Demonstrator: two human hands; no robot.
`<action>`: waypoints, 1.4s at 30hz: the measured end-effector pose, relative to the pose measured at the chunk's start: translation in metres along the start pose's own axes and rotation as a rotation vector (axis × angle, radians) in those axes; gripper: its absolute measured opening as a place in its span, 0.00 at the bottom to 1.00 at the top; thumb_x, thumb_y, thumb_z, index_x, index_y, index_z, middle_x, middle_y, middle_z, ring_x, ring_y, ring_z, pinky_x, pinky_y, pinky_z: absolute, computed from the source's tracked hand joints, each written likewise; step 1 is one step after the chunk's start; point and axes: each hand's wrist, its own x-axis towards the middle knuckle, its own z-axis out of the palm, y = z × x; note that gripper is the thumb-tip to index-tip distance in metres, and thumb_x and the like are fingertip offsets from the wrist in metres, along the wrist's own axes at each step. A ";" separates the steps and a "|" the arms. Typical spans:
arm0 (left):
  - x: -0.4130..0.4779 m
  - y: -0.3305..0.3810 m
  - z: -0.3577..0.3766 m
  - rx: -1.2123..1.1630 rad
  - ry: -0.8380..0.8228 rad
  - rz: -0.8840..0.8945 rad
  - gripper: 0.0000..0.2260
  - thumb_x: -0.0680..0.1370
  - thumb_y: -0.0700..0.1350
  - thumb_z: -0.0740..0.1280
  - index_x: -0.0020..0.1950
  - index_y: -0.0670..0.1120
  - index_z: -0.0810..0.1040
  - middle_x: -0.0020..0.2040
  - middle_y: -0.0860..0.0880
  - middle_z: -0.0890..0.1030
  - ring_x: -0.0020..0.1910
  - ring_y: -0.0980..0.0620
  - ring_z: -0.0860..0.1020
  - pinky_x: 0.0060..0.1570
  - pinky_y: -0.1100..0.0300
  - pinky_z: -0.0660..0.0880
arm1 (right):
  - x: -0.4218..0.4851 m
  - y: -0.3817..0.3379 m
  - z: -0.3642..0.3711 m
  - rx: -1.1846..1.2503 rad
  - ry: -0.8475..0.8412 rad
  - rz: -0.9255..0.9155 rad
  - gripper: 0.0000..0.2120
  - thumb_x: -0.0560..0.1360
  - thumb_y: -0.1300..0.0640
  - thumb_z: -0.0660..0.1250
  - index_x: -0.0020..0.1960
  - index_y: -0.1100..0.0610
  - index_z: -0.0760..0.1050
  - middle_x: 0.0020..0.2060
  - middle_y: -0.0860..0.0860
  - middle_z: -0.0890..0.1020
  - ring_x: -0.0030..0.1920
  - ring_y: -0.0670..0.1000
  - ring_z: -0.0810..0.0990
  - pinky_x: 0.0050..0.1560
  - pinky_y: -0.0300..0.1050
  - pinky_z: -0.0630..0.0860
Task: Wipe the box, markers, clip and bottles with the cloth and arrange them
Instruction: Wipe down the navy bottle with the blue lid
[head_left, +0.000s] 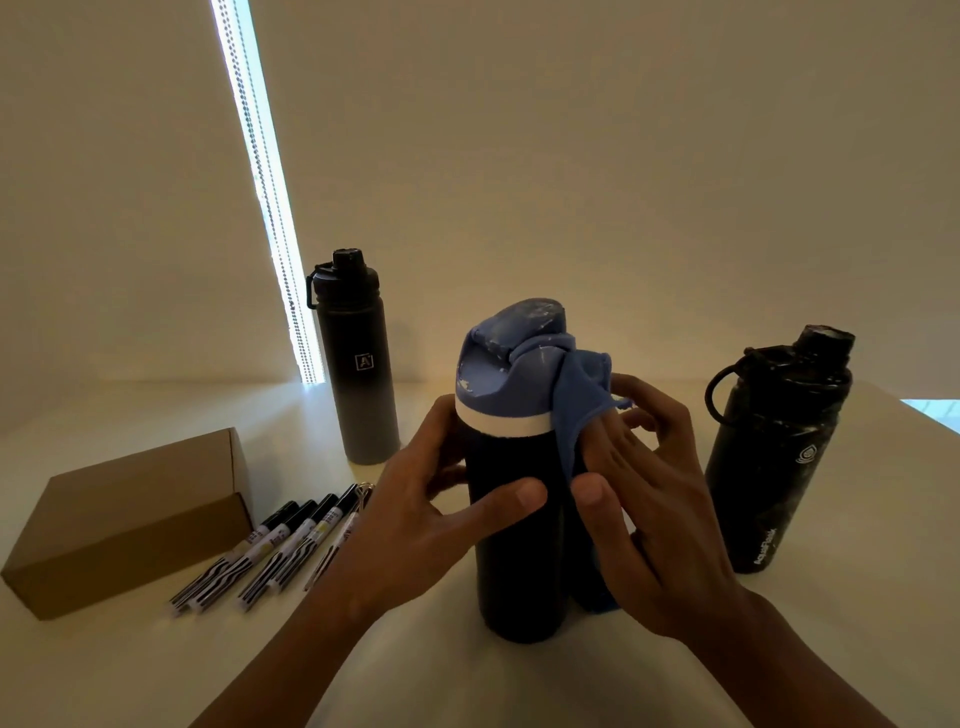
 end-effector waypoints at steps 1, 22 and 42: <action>0.000 0.001 0.001 0.000 -0.005 0.008 0.27 0.66 0.72 0.74 0.61 0.83 0.66 0.63 0.71 0.78 0.65 0.65 0.78 0.57 0.73 0.75 | 0.002 -0.004 0.000 0.019 0.001 0.030 0.18 0.86 0.43 0.47 0.69 0.46 0.70 0.64 0.52 0.79 0.76 0.51 0.63 0.70 0.39 0.63; 0.002 -0.002 -0.028 -0.060 -0.246 -0.011 0.29 0.74 0.54 0.73 0.68 0.77 0.66 0.70 0.62 0.78 0.71 0.57 0.76 0.68 0.61 0.74 | 0.010 -0.012 -0.001 0.018 -0.016 0.022 0.21 0.87 0.44 0.45 0.79 0.36 0.54 0.75 0.41 0.69 0.79 0.54 0.58 0.72 0.40 0.62; 0.005 -0.011 -0.013 0.013 -0.123 -0.023 0.31 0.75 0.56 0.74 0.71 0.51 0.64 0.69 0.52 0.80 0.69 0.47 0.78 0.67 0.43 0.77 | 0.005 -0.010 -0.002 0.033 -0.054 0.097 0.23 0.85 0.39 0.45 0.80 0.33 0.49 0.78 0.50 0.65 0.80 0.50 0.56 0.72 0.39 0.61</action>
